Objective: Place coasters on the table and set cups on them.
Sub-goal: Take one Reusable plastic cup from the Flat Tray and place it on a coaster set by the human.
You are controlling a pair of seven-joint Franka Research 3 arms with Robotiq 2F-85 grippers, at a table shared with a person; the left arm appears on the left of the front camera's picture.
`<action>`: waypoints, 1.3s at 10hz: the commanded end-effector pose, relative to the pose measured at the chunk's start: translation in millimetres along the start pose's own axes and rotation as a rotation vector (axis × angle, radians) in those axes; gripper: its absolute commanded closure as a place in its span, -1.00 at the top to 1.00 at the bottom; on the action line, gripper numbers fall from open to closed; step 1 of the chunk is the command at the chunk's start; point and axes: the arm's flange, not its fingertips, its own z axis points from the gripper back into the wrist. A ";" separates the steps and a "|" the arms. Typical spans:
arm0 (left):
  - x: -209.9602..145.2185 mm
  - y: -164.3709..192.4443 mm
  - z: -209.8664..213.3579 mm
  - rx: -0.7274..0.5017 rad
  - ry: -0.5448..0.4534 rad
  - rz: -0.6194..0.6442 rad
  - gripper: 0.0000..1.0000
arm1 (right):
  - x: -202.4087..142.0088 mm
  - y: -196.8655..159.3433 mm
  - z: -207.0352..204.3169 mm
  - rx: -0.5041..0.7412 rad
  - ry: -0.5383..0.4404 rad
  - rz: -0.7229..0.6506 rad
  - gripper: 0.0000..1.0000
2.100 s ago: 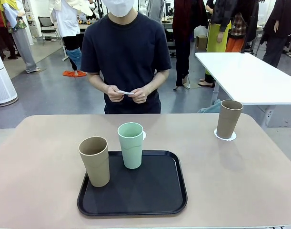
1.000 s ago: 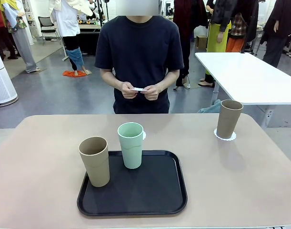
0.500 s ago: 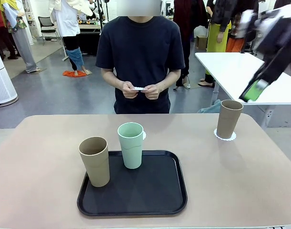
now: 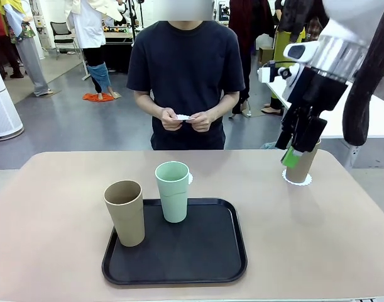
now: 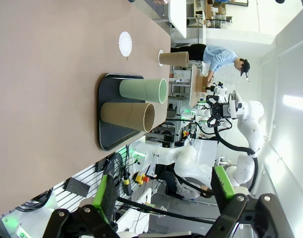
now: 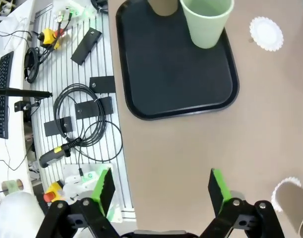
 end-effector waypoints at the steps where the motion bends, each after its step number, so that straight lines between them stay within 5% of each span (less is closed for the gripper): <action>1: 0.4 -1.3 0.7 -0.008 -0.019 -0.007 1.00 | -13.9 6.6 -4.7 0.067 -0.088 0.046 1.00; 2: 0.4 -1.3 0.7 -0.008 -0.019 -0.007 1.00 | 0.0 0.0 0.0 0.000 0.000 0.000 1.00; 7: 0.4 -1.3 0.7 -0.008 -0.019 -0.007 1.00 | -3.8 -0.1 -0.3 0.009 -0.019 0.016 1.00; 9: 0.4 -1.3 0.7 -0.008 -0.019 -0.007 1.00 | -37.2 -16.3 -17.3 0.020 -0.564 0.001 1.00; 11: 0.4 -1.3 0.7 -0.008 -0.019 -0.007 1.00 | -54.6 -24.5 -47.9 -0.052 -0.921 -0.065 1.00; 13: 0.4 -1.3 0.7 -0.008 -0.019 -0.007 1.00 | -73.6 -28.4 -70.0 -0.098 -1.004 -0.088 1.00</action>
